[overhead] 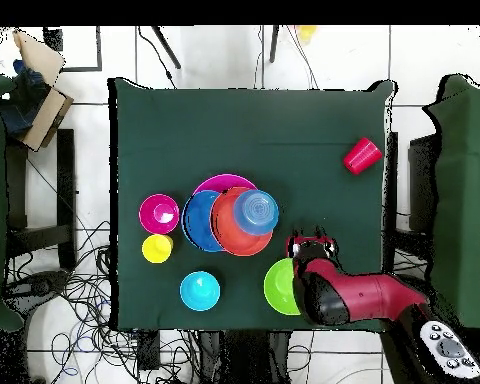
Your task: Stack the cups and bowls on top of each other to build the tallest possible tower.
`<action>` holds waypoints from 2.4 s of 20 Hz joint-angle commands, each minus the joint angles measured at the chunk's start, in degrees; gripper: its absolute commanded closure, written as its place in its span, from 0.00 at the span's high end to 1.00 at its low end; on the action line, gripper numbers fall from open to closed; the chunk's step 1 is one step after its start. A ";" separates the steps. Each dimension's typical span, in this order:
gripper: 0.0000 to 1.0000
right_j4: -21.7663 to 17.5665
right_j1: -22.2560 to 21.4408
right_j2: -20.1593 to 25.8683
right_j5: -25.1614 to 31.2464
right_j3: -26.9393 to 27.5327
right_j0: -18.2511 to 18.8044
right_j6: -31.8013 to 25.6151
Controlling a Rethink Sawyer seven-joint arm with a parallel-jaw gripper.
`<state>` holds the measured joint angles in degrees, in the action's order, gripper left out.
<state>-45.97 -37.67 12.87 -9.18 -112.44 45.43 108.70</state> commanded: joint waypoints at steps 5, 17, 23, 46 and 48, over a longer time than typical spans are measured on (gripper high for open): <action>1.00 -4.32 -3.62 3.31 -7.50 -1.27 -2.30 3.75; 1.00 6.26 -10.80 12.31 29.70 -6.27 4.83 -13.14; 1.00 7.07 -12.82 19.76 34.66 -9.42 11.86 -16.80; 1.00 -9.45 -3.48 11.17 27.48 -3.06 -0.60 0.87; 1.00 -10.82 -1.01 9.50 26.74 -0.73 -2.45 2.29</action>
<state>-50.69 -43.63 24.53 21.33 -117.04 46.94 108.68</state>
